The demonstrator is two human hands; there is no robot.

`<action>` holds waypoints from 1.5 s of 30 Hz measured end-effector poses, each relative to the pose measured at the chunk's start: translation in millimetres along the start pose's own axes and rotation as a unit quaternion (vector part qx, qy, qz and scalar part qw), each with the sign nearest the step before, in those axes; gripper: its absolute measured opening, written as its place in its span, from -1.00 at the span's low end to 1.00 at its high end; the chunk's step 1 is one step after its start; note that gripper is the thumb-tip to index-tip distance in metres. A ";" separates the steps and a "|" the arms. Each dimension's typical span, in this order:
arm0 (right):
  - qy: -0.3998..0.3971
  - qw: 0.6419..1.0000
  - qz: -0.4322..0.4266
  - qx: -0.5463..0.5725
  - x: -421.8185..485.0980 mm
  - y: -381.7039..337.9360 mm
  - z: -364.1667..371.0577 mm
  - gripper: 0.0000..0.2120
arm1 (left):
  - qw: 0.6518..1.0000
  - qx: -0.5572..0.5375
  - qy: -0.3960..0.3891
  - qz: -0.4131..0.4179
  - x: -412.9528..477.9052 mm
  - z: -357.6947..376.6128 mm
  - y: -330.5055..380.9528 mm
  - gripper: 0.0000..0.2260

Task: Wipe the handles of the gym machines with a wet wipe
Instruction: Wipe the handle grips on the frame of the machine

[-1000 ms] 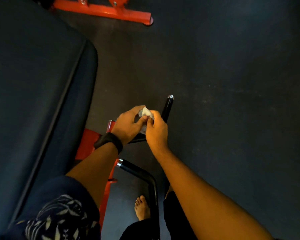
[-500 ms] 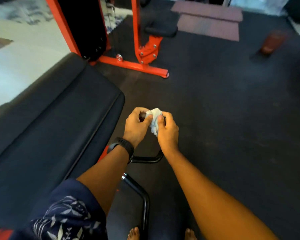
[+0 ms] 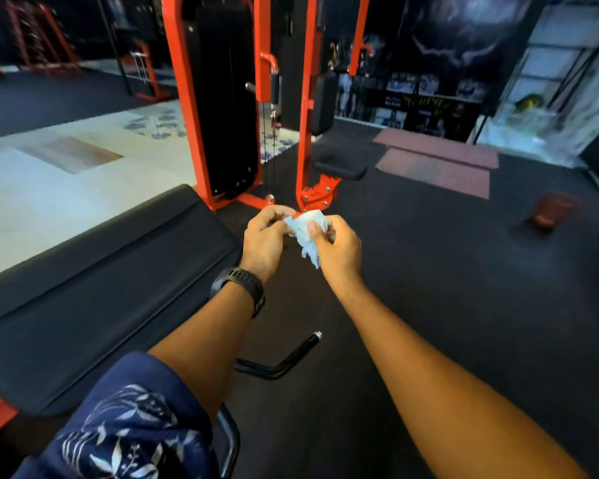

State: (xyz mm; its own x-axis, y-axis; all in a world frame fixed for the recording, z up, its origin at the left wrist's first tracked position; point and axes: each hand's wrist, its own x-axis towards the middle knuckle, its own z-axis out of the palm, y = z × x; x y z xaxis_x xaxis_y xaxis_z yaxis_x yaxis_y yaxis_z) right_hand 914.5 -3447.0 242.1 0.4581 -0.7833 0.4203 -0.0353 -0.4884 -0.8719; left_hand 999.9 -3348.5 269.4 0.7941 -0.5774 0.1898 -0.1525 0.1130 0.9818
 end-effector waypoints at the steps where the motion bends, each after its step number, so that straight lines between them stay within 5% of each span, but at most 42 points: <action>1: 0.000 1.000 -0.007 0.003 5.7 -6.5 -8.5 -0.79 | 1.000 -0.014 -0.004 0.003 -0.9 6.1 9.2 -0.79; 10: -0.036 0.995 -0.027 0.085 67.2 -46.7 -38.9 -0.95 | 0.993 0.048 -0.031 0.102 28.2 42.4 53.9 -0.89; 23: -0.041 0.988 -0.026 0.147 228.2 -50.0 -36.7 -0.89 | 0.975 0.119 -0.070 0.174 177.6 71.2 109.4 -0.91; 45: -0.277 0.929 -0.068 0.237 548.8 61.8 40.6 -0.86 | 0.956 0.187 0.189 0.127 454.6 193.2 56.0 -0.96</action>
State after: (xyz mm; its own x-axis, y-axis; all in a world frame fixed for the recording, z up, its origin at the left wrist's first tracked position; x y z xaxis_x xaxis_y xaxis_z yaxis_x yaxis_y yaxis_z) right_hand 1199.7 -3891.4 408.6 0.8214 -0.3438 0.4550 0.3906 -0.2421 -0.8882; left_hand 1238.7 -3761.0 411.0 0.8487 -0.2282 0.4771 -0.5120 -0.1280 0.8494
